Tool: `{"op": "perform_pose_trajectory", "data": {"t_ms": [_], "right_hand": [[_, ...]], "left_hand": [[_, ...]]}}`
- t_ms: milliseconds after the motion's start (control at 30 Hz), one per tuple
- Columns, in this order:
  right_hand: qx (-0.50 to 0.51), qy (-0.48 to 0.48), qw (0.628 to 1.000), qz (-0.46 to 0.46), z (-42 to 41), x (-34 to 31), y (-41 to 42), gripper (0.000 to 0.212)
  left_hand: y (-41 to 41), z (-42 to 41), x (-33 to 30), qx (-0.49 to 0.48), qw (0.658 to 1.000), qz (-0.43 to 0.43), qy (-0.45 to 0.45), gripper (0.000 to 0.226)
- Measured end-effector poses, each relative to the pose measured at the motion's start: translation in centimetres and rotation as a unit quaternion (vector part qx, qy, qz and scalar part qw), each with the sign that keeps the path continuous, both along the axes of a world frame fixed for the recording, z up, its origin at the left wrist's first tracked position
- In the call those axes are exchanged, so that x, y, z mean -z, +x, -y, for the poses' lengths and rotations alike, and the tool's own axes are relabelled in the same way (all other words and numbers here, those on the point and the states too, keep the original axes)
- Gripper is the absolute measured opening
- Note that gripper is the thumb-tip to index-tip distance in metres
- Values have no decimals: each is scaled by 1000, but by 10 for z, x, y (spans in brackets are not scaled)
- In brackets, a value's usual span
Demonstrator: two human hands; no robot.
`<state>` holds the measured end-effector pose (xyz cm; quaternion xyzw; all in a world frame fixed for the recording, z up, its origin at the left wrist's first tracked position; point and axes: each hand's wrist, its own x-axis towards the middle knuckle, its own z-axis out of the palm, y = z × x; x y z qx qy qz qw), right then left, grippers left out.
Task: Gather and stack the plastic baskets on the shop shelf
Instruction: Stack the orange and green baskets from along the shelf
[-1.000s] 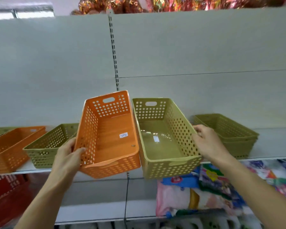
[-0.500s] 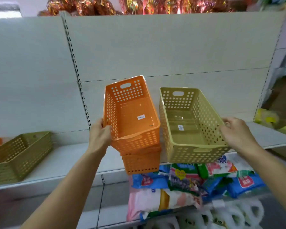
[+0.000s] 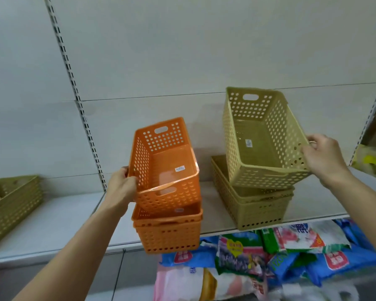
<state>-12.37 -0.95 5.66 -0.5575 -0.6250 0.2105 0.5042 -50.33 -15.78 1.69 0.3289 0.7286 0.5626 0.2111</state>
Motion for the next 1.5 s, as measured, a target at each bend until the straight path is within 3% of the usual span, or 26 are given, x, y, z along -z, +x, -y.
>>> {"op": "perform_pose_trajectory", "data": {"t_ms": [267, 500, 600, 733, 833, 900, 967, 1100, 1233, 1500], "right_hand": [[-40, -3, 997, 68, -40, 19, 0, 31], [-78, -96, 982, 141, -73, 35, -2, 35], [-99, -128, 975, 152, -79, 40, -1, 37], [-156, -139, 955, 210, -64, 52, -5, 33], [-153, -112, 927, 324, -41, 59, -9, 48], [-166, -85, 919, 347, -16, 61, -12, 55], [-187, -43, 918, 348, 13, 61, -14, 56], [-243, 47, 916, 316, 68, 59, -20, 48], [-311, 144, 904, 255, 120, 64, -34, 39], [-436, 161, 860, 211, 200, 82, -121, 36]], "left_hand": [[-5, -4, 1, 20, 995, -72, -72, 26], [12, 4, 12, 12, 991, -84, -101, 40], [19, 12, 16, 20, 987, -105, -124, 36], [45, 28, 26, 43, 966, -185, -173, 28], [61, 45, 31, 39, 939, -283, -190, 39], [69, 57, 34, 29, 925, -317, -209, 54], [85, 69, 39, 23, 920, -332, -209, 63], [130, 99, 39, -14, 919, -368, -141, 56], [155, 139, 47, -43, 919, -381, -90, 70], [117, 221, 67, -86, 926, -361, -72, 57]]}}
